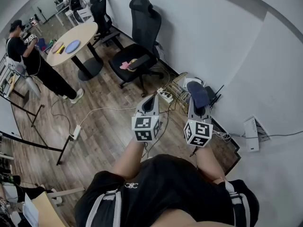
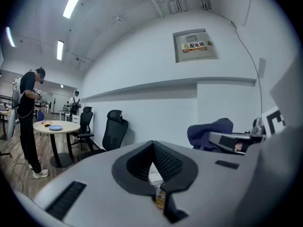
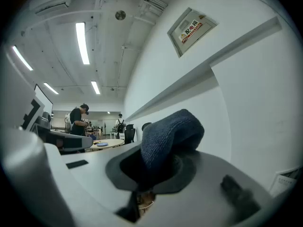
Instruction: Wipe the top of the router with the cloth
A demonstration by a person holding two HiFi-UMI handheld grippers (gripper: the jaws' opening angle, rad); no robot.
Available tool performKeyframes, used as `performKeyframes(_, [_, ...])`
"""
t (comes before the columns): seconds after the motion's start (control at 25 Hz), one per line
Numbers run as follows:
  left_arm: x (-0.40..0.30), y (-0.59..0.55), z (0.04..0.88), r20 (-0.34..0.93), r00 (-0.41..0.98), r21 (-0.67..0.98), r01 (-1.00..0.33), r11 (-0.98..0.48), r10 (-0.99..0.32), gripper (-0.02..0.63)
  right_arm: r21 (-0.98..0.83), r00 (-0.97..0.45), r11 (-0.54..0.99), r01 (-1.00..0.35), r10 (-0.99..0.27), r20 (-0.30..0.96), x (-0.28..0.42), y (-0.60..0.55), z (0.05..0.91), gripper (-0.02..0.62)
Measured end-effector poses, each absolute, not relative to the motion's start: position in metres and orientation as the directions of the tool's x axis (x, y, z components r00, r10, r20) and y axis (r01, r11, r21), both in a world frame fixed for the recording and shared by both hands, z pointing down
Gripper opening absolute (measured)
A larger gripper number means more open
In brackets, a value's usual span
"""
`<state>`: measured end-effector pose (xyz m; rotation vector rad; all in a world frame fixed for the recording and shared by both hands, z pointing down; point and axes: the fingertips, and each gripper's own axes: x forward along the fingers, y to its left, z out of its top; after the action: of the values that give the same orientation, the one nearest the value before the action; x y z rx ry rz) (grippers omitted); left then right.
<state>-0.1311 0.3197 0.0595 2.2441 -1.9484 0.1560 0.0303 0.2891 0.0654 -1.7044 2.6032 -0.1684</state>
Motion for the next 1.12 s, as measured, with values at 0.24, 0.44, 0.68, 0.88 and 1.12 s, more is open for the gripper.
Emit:
performKeyframes(0.24, [-0.121,0.322,0.061,0.187,0.156,0.056,-0.987,-0.148,-0.970,0.005,-0.099,-0.404,0.399,-0.912,-0.914,0.043,0.036,0.293,0.067,0.044])
performKeyframes(0.44, [-0.118,0.321,0.063,0.190,0.158,0.058,-0.987,-0.150,-0.969,0.005,-0.095,-0.410,0.404,-0.910,-0.911,0.050,0.035,0.292,0.070,0.044])
performKeyframes(0.68, [-0.115,0.316,0.065,0.198,0.158,0.062,-0.987,-0.148,-0.967,0.005,-0.129,-0.417,0.408,-0.904,-0.907,0.058,0.038,0.288,0.071,0.044])
performKeyframes(0.88, [-0.106,0.310,0.069,0.201,0.154,0.065,-0.987,-0.144,-0.967,0.005,-0.111,-0.428,0.420,-0.901,-0.902,0.062,0.044,0.283,0.074,0.044])
performKeyframes(1.12, [-0.084,0.299,0.066,0.202,0.156,0.055,-0.988,-0.147,-0.967,0.005,-0.112,-0.457,0.448,-0.887,-0.886,0.081,0.058,0.273,0.075,0.044])
